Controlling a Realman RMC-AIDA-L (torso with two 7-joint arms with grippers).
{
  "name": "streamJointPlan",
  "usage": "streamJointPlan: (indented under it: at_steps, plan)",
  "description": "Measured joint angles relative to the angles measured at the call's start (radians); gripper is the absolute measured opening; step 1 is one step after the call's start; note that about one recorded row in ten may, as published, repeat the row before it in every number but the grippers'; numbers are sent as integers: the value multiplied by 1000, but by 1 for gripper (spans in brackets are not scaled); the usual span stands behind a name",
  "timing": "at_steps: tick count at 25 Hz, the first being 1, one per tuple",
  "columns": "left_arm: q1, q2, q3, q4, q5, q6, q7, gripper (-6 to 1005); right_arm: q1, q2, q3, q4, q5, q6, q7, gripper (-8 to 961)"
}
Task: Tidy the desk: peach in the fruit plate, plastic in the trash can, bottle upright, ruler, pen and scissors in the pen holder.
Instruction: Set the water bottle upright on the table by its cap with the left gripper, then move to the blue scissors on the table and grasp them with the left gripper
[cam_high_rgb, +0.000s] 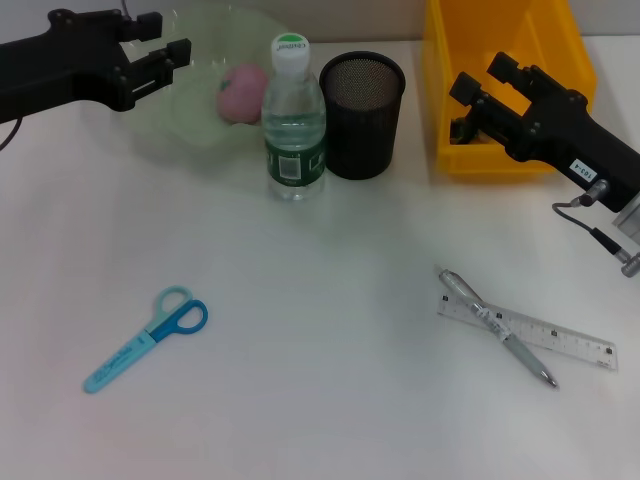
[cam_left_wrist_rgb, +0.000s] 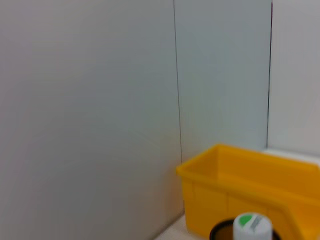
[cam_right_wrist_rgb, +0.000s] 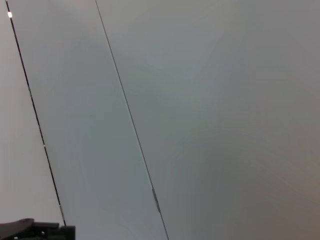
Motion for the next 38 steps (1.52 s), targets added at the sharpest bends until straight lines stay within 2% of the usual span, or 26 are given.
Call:
streamJointPlan:
  at_steps: [4, 7, 11, 12, 17, 22, 25, 30, 33, 38]
  plan:
    - [26, 0, -6, -38, -81, 19, 54, 401, 0, 0, -1, 3, 0, 0, 0, 715]
    - [40, -2, -21, -80, -127, 44, 105, 489, 0, 0, -3, 6, 0, 0, 0, 715]
    - [62, -2, -26, -168, -228, 98, 229, 676, 0, 0, -8, 7, 0, -1, 0, 715]
    - [72, -2, -28, -208, -270, 151, 305, 723, 0, 0, -9, 8, 0, -1, 0, 715]
    - [75, -1, -70, -308, -288, 275, 421, 791, 3, 0, -10, 11, -5, -3, 0, 715]
    - [73, 1, -112, -386, -289, 324, 444, 790, 13, -2, -13, 6, -12, -10, 10, 716]
    - [76, 1, -175, -472, -290, 401, 528, 790, 20, -5, -16, 3, -13, -13, 14, 716]
    - [76, 1, -229, -564, -287, 483, 600, 789, 20, -7, -52, -24, -14, -34, 24, 716]
    - [78, 2, -231, -577, -280, 493, 608, 788, 20, -7, -81, -44, -14, -41, 29, 716]
    - [82, 9, -229, -577, -184, 498, 563, 788, 22, -6, -88, -45, -14, -41, 29, 716]
